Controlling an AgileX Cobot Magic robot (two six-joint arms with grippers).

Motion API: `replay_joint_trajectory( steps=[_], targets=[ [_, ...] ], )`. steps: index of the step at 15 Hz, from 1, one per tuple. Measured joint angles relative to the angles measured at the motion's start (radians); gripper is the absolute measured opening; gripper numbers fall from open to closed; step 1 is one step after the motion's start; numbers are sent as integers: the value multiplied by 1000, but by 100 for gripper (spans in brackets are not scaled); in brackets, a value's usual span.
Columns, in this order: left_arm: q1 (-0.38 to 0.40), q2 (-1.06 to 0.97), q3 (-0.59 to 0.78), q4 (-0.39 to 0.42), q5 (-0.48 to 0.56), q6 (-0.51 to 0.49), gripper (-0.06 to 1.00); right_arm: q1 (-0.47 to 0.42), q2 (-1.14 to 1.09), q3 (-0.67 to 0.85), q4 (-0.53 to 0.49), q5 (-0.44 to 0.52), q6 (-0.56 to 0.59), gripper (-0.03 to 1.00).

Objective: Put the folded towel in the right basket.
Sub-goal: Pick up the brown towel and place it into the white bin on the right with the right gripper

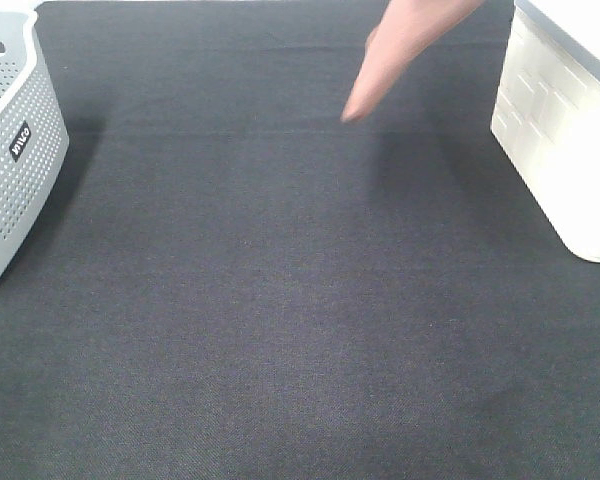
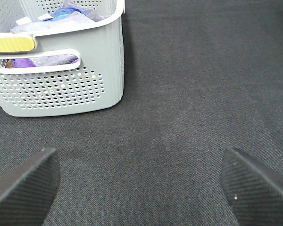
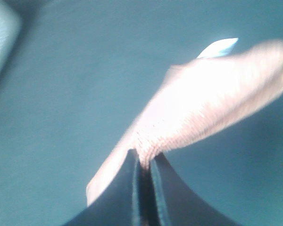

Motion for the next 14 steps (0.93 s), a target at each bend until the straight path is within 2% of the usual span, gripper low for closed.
replay_joint_trajectory(
  steps=[3,7,9,11,14],
  targets=[
    [0,0,0,0,0,0,87,-127,-81,0,-24,1,19,0],
    [0,0,0,0,0,0,87,-374,-112,0,21,1,19,0],
    [0,0,0,0,0,0,87,-409,-109,0,35,1,19,0],
    [0,0,0,0,0,0,87,-491,-80,0,49,1,19,0],
    [0,0,0,0,0,0,87,-498,-9,0,48,1,29,0]
  ],
)
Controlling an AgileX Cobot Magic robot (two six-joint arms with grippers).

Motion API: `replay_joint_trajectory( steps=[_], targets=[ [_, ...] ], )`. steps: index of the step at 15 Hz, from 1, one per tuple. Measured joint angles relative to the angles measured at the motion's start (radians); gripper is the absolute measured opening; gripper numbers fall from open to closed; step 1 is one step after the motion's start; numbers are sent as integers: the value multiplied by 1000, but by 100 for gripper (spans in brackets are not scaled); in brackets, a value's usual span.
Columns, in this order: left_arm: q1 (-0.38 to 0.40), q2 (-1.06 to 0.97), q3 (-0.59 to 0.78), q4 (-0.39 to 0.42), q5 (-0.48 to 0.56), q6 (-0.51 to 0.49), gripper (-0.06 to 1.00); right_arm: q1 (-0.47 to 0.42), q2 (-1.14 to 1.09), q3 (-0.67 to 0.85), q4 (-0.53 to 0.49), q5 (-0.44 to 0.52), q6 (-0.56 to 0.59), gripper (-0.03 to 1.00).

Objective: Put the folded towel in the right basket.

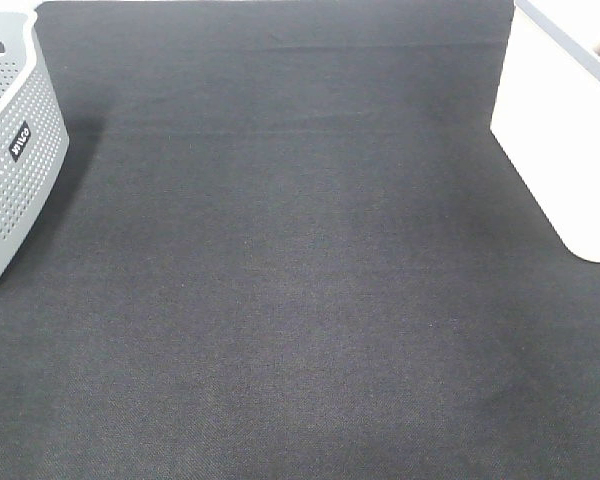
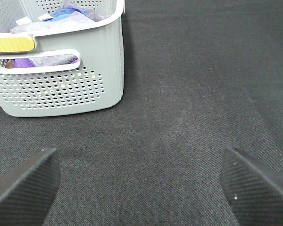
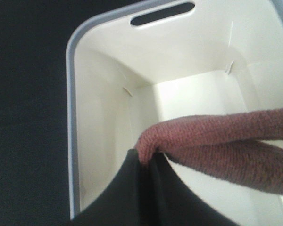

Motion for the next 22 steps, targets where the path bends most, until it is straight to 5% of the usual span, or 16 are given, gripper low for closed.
replay_joint_trajectory(
  steps=[4,8,10,14,22],
  targets=[
    [0,0,0,0,0,0,87,0,85,6,-22,0,75,8],
    [0,0,0,0,0,0,87,0,90,53,-26,-1,125,55],
    [0,0,0,0,0,0,87,4,84,58,-12,-1,125,66],
    [0,0,0,0,0,0,87,102,1,58,-11,-1,122,69],
    [0,0,0,0,0,0,87,307,-112,139,-189,-1,125,69]
  ],
)
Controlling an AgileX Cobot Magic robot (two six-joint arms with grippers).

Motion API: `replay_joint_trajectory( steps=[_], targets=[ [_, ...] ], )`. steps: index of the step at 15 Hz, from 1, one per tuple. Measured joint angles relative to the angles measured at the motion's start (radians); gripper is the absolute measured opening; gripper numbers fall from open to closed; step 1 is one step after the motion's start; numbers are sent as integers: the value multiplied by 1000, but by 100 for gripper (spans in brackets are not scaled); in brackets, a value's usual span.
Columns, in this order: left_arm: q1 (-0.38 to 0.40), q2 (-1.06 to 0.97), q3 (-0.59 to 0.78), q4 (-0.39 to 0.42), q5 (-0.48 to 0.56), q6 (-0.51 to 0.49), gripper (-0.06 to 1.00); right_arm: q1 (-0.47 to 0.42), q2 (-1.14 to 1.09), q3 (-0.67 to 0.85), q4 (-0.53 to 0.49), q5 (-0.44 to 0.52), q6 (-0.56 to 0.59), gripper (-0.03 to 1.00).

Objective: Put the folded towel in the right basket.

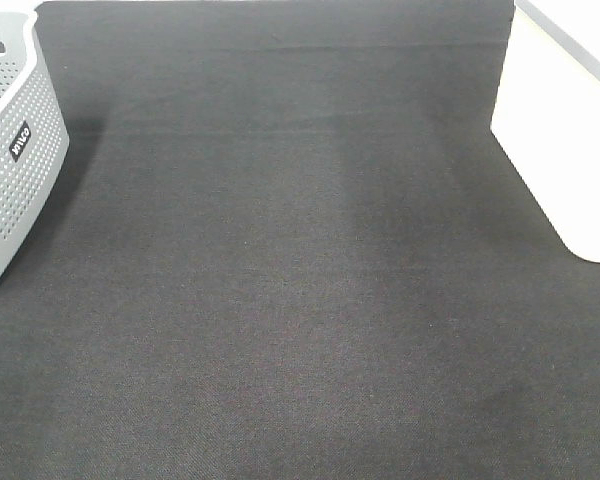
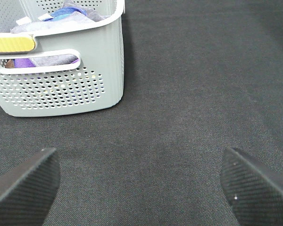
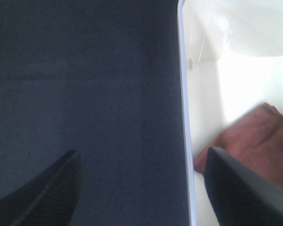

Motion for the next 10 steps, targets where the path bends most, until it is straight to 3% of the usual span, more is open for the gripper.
replay_joint_trajectory(
  steps=[4,10],
  targets=[
    [0,0,0,0,0,0,87,0,-179,243,-71,-1,5,69],
    [0,0,0,0,0,0,87,0,-602,850,-77,-2,5,69]
  ],
)
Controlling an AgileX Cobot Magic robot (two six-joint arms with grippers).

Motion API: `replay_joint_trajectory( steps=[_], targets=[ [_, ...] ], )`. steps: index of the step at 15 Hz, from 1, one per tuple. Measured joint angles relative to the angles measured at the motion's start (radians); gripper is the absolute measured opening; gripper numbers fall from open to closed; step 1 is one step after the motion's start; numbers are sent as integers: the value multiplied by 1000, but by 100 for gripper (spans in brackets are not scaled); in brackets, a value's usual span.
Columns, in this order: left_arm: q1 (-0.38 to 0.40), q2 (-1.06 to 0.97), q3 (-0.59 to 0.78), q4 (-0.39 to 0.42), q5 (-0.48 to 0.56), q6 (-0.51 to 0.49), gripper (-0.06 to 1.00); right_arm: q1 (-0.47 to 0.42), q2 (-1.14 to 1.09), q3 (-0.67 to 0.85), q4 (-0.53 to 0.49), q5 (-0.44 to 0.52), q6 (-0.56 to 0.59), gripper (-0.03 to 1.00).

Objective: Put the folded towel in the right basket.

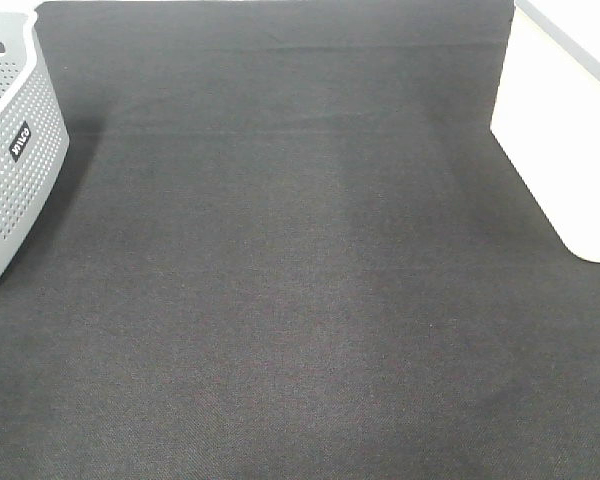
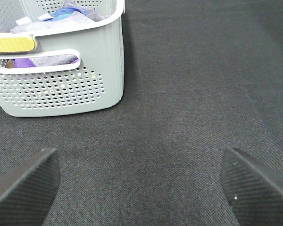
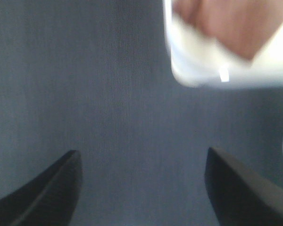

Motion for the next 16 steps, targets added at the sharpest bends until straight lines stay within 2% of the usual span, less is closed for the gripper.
replay_joint_trajectory(
  steps=[2,3,5,8,12,16],
  targets=[
    [0,0,0,0,0,0,87,0,-150,192,0,-1,0,69],
    [0,0,0,0,0,0,87,0,-150,192,0,-1,0,69],
    [0,0,0,0,0,0,87,0,-339,422,0,-23,0,69],
    [0,0,0,0,0,0,87,0,-552,635,0,-62,0,69],
    [0,0,0,0,0,0,87,0,-814,799,0,-87,-14,69],
    [0,0,0,0,0,0,87,0,-1108,835,0,-136,-48,69]
  ],
)
